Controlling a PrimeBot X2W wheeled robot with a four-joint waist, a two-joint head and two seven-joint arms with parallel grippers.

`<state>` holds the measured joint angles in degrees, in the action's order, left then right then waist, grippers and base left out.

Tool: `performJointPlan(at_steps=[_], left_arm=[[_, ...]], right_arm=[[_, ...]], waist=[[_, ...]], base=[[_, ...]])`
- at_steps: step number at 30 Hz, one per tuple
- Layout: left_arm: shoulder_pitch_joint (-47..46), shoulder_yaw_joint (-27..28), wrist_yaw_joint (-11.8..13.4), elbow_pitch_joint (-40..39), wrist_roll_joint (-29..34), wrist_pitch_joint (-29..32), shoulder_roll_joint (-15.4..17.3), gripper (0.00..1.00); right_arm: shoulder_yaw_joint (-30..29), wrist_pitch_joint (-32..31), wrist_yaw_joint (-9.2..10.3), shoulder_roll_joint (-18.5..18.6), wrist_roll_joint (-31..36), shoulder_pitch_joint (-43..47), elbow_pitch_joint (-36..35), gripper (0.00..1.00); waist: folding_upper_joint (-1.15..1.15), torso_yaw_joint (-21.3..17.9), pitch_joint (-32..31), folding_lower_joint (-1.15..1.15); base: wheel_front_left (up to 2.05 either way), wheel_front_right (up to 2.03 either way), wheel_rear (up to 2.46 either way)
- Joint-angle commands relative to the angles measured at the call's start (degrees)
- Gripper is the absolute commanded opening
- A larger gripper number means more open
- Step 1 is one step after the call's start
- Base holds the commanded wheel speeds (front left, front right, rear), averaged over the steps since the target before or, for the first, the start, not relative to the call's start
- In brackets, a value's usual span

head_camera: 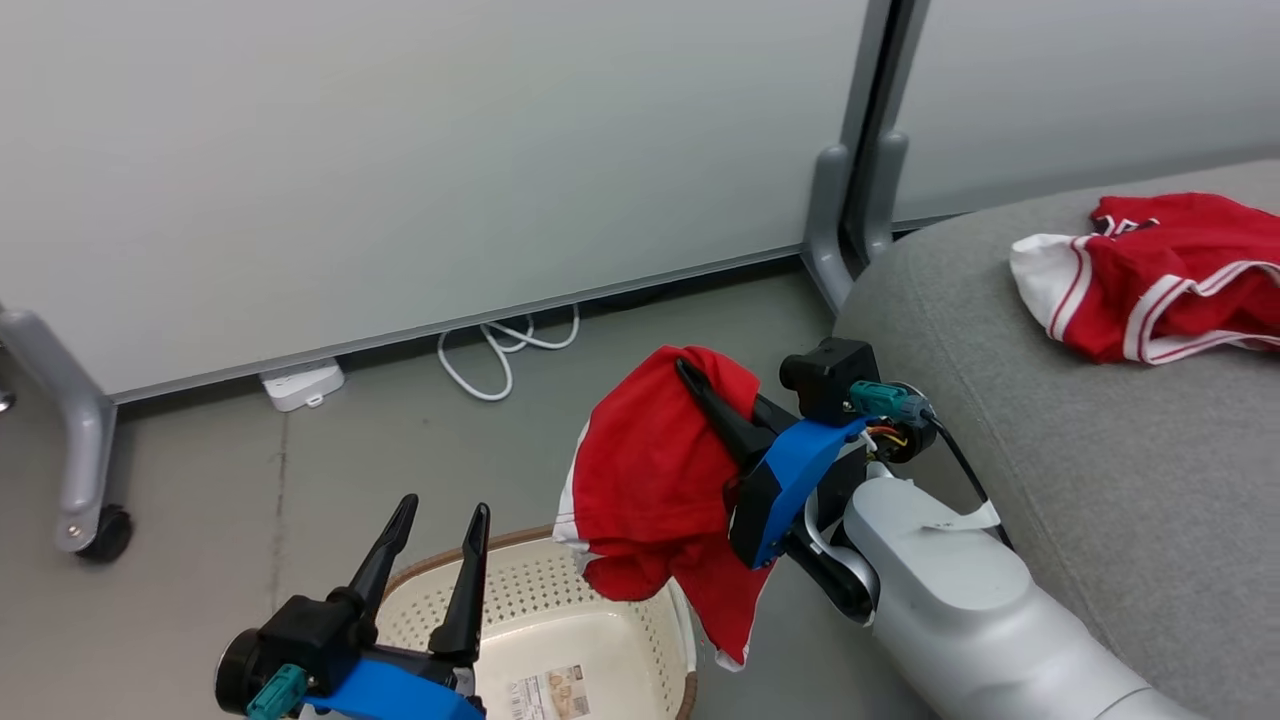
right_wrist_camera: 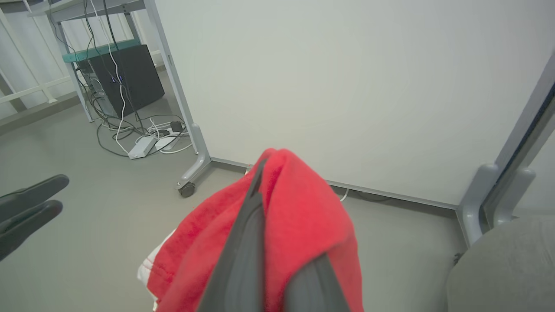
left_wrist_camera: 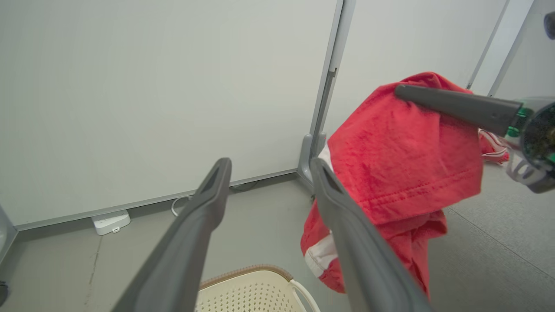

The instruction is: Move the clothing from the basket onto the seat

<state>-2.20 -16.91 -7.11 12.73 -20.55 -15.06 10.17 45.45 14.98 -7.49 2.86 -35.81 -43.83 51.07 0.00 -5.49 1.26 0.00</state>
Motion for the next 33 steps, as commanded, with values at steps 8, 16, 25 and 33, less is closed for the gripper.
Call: performJointPlan(at_steps=[8, 16, 25, 33], left_arm=[[-1.35, 0.28, -0.50, -0.84, 0.87, -0.16, -0.09, 1.00], [-2.20, -0.04, -0.52, -1.36, 0.74, -0.16, 1.29, 1.00], [-3.85, -1.26, -0.53, -2.22, 0.95, -0.16, 2.91, 1.00], [-5.22, -2.81, -0.53, -1.50, -0.08, -0.16, 4.02, 1.00]], right_arm=[[-1.75, 0.28, -0.01, 0.41, 1.35, -0.43, -0.96, 0.00], [-4.47, 0.28, -0.02, 0.53, 2.29, 0.64, -1.96, 0.00], [-7.94, 0.25, -0.01, 0.32, 3.83, 2.27, -3.79, 0.00], [-11.64, 0.25, -0.02, 0.26, 6.25, 4.16, -5.22, 0.00]], waist=[[0.00, -13.08, 3.11, 0.00], [0.00, -22.05, 4.73, 0.00], [0.00, -26.29, 7.48, 0.00], [0.00, -26.49, 8.91, 0.00]], base=[[0.00, 0.00, 0.00], [0.00, 0.00, 0.00], [0.00, 0.00, 0.00], [0.00, 0.00, 0.00]])
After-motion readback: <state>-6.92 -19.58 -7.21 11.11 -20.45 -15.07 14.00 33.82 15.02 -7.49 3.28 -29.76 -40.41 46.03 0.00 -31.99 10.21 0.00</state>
